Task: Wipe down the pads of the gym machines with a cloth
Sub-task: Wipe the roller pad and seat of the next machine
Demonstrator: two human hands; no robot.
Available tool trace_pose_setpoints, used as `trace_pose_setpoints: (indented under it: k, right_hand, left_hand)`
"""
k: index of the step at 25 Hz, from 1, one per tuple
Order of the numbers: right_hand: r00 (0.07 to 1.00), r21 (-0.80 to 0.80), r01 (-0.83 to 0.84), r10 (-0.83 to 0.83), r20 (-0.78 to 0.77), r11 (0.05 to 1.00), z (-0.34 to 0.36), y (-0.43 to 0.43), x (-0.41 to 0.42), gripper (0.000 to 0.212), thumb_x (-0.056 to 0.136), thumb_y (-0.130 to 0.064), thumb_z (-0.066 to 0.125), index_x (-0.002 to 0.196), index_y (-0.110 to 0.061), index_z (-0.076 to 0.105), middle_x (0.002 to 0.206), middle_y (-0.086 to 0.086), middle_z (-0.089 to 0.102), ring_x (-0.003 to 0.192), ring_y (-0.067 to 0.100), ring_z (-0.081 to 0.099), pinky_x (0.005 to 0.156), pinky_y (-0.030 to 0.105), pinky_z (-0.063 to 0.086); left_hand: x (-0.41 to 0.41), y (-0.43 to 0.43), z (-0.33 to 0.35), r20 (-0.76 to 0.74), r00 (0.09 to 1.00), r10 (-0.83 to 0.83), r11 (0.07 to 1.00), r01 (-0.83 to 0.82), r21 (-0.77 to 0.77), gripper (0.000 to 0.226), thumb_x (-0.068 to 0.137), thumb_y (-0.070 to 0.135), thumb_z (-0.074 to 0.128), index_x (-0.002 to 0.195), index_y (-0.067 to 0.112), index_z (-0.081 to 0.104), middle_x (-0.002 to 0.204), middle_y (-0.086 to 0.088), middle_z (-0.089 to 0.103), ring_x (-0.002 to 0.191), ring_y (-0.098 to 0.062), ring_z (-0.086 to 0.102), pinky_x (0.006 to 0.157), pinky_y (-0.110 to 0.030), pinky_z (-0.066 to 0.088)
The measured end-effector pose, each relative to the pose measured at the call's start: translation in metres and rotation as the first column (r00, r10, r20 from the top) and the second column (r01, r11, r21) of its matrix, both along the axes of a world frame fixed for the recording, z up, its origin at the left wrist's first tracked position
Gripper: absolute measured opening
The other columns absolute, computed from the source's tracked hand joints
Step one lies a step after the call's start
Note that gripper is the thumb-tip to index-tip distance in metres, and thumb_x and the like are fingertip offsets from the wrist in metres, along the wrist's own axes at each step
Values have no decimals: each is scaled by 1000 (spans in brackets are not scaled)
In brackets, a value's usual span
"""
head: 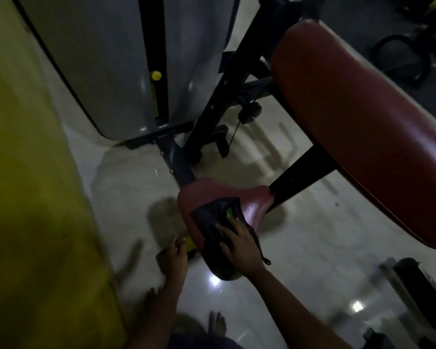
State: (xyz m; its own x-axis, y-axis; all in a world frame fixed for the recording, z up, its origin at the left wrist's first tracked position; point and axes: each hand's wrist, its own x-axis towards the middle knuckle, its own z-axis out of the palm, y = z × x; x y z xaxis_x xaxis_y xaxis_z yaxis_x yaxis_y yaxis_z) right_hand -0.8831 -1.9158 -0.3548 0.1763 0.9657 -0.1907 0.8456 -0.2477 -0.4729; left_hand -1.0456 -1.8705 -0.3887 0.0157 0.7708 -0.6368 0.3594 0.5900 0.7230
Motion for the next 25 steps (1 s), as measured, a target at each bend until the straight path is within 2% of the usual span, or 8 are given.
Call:
trace_pose_setpoints:
  k: [4, 8, 10, 13, 16, 18, 21, 25]
  right_hand:
    - [977, 132, -171, 151, 154, 976, -18, 12, 15, 50, 87, -46, 42, 136, -35, 42, 148, 9, 36, 136, 34, 32, 104, 57, 33]
    - [954, 75, -244, 226, 195, 967, -53, 30, 24, 60, 86, -64, 34, 142, -43, 26, 157, 2, 14, 144, 31, 7, 107, 63, 15]
    - [938, 78, -252, 224, 264, 965, -69, 30, 20, 64, 82, -67, 39, 141, -44, 29, 156, 3, 20, 142, 32, 10, 104, 64, 20]
    - [921, 150, -297, 241, 305, 943, -80, 21, 16, 67, 76, -59, 45, 140, -45, 31, 154, 3, 24, 140, 32, 12, 102, 64, 23]
    - [866, 183, -482, 435, 247, 857, -87, 17, 21, 64, 72, -52, 44, 135, -47, 36, 155, 0, 21, 143, 31, 7, 105, 65, 15]
    - [758, 198, -648, 595, 269, 736, -91, 31, 27, 55, 75, -52, 40, 130, -45, 44, 153, -1, 25, 143, 30, 9, 105, 65, 17]
    - [631, 225, -776, 731, 260, 589, -96, 73, 39, 50, 79, -51, 38, 127, -43, 49, 151, -1, 31, 142, 27, 14, 103, 59, 21]
    - [734, 232, -679, 633, 248, 697, -88, 139, 48, 53, 76, -51, 39, 126, -40, 54, 147, 1, 38, 137, 26, 23, 96, 60, 31]
  left_hand:
    - [33, -15, -16, 53, 948, 312, 949, -309, -67, 43, 100, 23, 39, 140, 8, 39, 144, -16, 42, 130, -32, 41, 106, -40, 33]
    - [67, -20, -31, 229, 744, 627, 779, -596, -196, 45, 101, 34, 31, 132, 5, 47, 132, -14, 52, 116, -29, 51, 103, -43, 39]
    - [81, -15, -39, 353, 643, 679, 732, -626, -268, 52, 101, 42, 25, 129, 7, 51, 126, -12, 56, 107, -25, 55, 97, -39, 43]
    - [97, -14, -52, 538, 479, 694, 696, -636, -332, 57, 98, 49, 18, 136, 16, 45, 133, -6, 53, 116, -22, 53, 99, -38, 40]
    - [99, -20, -67, 632, 357, 688, 672, -642, -369, 53, 97, 52, 19, 132, 22, 45, 128, -1, 55, 113, -16, 55, 96, -35, 41]
    - [100, -20, -72, 616, 348, 707, 640, -685, -347, 49, 97, 50, 22, 129, 22, 45, 123, 1, 56, 109, -12, 56, 92, -32, 42]
    - [102, -20, -74, 548, 442, 711, 645, -721, -255, 52, 94, 54, 30, 132, 22, 46, 128, 0, 55, 112, -15, 55, 93, -33, 42]
    - [104, -13, -85, 336, 601, 725, 669, -730, -137, 88, 72, 84, 35, 129, 20, 54, 131, -5, 56, 119, -22, 53, 106, -41, 39]
